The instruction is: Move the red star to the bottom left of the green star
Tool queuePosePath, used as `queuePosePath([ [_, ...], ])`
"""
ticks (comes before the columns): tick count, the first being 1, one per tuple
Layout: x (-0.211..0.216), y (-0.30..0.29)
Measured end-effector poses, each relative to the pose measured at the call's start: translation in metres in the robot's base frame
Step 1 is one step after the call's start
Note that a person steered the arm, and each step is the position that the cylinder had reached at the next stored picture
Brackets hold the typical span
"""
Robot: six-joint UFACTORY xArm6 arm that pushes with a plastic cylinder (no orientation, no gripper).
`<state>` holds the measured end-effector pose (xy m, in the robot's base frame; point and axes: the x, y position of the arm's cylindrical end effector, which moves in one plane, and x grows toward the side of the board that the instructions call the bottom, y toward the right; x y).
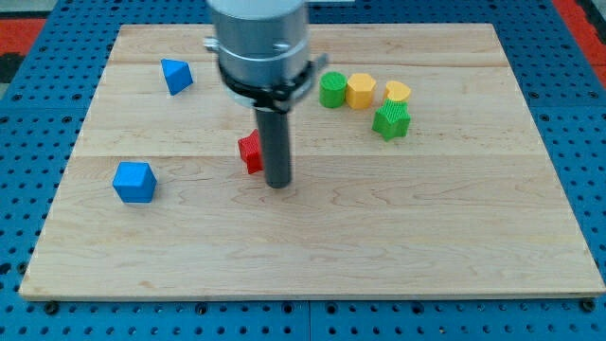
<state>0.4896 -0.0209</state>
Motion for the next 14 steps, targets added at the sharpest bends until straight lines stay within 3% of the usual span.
queuePosePath([
  [2,0.009,-0.072],
  [3,-0.006,-0.082],
  [4,-0.031,-0.077],
  [6,-0.033,0.048],
  [8,-0.04,-0.021],
  [10,-0.084,0.002],
  [12,-0.069,0.029],
  [14,-0.039,-0.023],
])
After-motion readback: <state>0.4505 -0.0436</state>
